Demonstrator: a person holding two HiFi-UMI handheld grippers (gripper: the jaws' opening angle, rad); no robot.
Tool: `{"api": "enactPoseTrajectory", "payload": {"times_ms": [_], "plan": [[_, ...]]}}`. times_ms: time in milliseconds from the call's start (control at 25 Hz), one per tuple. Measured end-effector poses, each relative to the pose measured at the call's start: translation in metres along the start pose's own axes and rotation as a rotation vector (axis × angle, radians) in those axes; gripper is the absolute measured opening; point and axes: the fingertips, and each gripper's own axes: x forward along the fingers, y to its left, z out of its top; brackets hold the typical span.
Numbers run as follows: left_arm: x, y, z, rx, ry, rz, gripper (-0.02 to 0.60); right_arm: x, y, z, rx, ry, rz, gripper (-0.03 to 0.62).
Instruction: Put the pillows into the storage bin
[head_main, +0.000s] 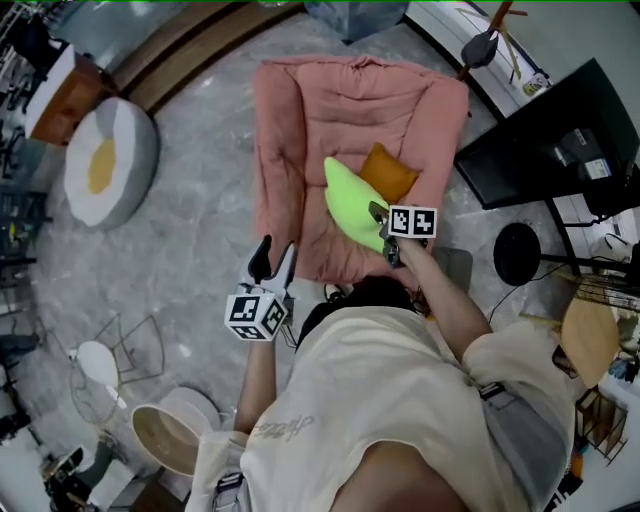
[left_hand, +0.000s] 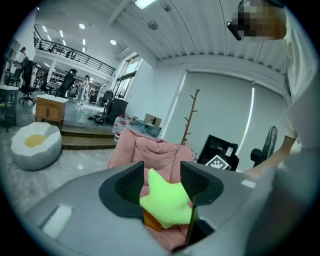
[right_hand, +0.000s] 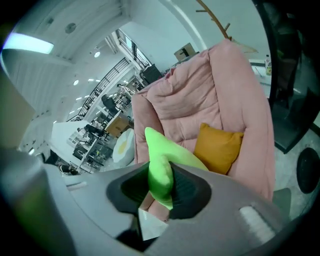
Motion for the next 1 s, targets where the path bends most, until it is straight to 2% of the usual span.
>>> {"api": "enactPoseTrajectory", "payload": {"times_ms": [160, 320, 600, 680, 800, 920, 1000], "plan": [[-0.001, -0.013, -0.012, 0.021, 0.01, -0.098, 0.244, -0.055, -0.007, 0.01, -0.007, -0.094, -0.031, 0.087], [-0.003, -0.031, -0.024, 0.034, 0.022, -0.187, 0.242, -0.117, -0.023, 0.008, 0.063, -0.215, -0.057, 0.089], [0.009, -0.078, -0.054, 0.192, 0.09, -0.34, 0.238, -0.223, -0.051, -0.016, 0.169, -0.382, -0.143, 0.089], [0.011, -0.096, -0.062, 0.211, 0.1, -0.388, 0.238, -0.256, -0.06, -0.024, 0.219, -0.44, -0.152, 0.089], [0.016, -0.109, -0.068, 0.199, 0.108, -0.42, 0.239, -0.297, -0.075, -0.026, 0.245, -0.508, -0.184, 0.089], [0.023, -0.113, -0.076, 0.173, 0.129, -0.421, 0.238, -0.33, -0.094, -0.033, 0.263, -0.542, -0.226, 0.089], [0.028, -0.121, -0.078, 0.186, 0.141, -0.424, 0.236, -0.35, -0.111, -0.041, 0.281, -0.557, -0.252, 0.089]]}}
